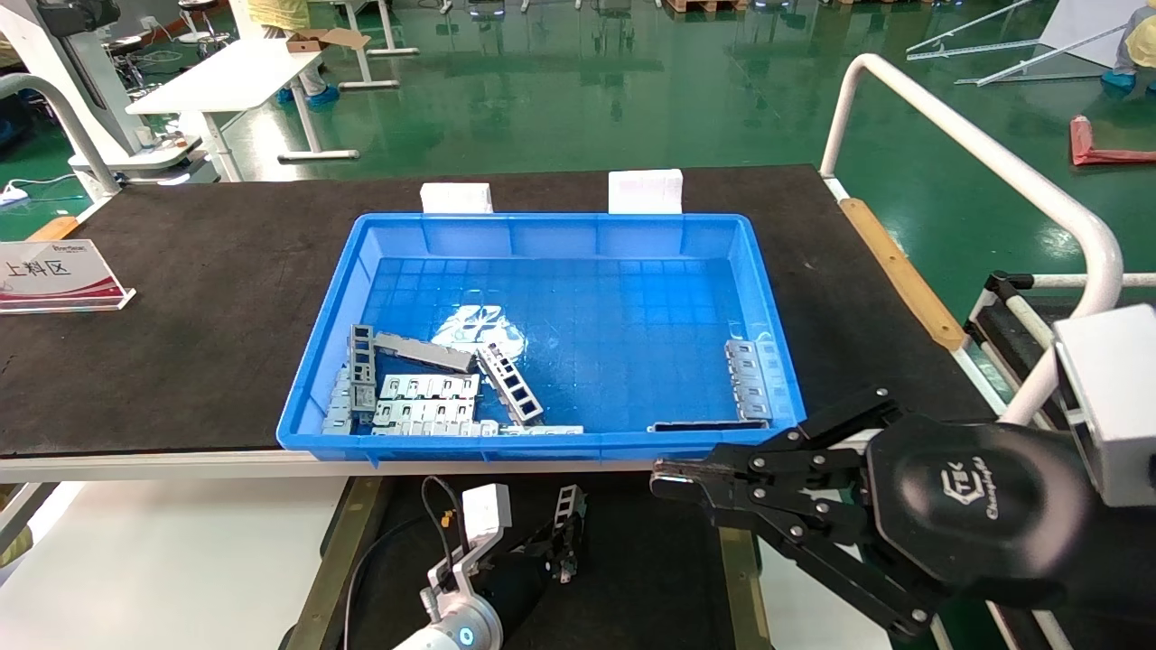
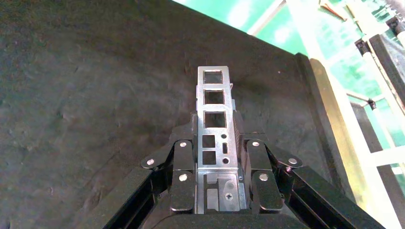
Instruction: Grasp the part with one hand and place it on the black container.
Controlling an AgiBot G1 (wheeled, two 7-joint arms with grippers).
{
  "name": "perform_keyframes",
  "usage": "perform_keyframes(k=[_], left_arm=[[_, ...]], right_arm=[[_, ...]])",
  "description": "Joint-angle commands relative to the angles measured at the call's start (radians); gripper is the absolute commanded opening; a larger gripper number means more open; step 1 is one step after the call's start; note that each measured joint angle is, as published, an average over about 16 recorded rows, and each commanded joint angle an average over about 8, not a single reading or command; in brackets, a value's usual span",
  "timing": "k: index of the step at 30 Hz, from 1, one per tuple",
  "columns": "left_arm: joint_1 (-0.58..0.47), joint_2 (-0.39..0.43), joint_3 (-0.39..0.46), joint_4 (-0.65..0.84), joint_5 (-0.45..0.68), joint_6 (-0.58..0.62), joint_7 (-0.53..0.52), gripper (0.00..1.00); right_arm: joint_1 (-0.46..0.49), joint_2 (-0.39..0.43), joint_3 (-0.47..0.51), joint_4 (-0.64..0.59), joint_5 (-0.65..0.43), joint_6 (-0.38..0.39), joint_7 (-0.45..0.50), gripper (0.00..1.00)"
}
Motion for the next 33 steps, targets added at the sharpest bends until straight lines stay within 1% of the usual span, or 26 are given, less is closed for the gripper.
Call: perform_keyframes(k=[1,3,4,5,6,17,23,28,33], left_arm=[[0.000,0.001,0.007,0.002,-0.002,-0.004,-0.006,0.66],[-0.002,0.001,0.014,0.002,-0.004,-0.008,-0.012,0.83],[-0.003,0.001,0.017,0.002,-0.005,-0.009,-0.015,0.90],[-0.003,0.001,0.021,0.002,-0.006,-0.010,-0.018,0.96],[-0.004,0.001,0.024,0.002,-0.006,-0.012,-0.021,0.99],[-0.016,-0.003,0.049,-0.020,-0.007,-0.022,-0.053,1.00],[-0.014,-0.016,0.055,-0.042,0.022,-0.013,-0.044,1.00],[0.004,-0.050,0.046,-0.084,0.060,0.015,-0.022,1.00],[0.037,-0.119,0.026,-0.156,0.088,0.064,-0.003,1.00]], right_arm=[[0.000,0.000,0.000,0.000,0.000,0.000,0.000,0.81],[0.000,0.000,0.000,0.000,0.000,0.000,0.000,0.95],[0.000,0.000,0.000,0.000,0.000,0.000,0.000,1.00],[0.000,0.000,0.000,0.000,0.000,0.000,0.000,1.00],[0.000,0.000,0.000,0.000,0.000,0.000,0.000,1.00],[0.000,0.000,-0.001,0.000,0.000,0.000,0.000,1.00],[0.000,0.000,-0.001,0.000,0.001,0.000,0.000,1.00],[0.000,0.000,-0.001,0.000,0.001,0.000,0.000,1.00],[0.000,0.000,-0.001,0.000,0.001,0.000,-0.001,1.00]])
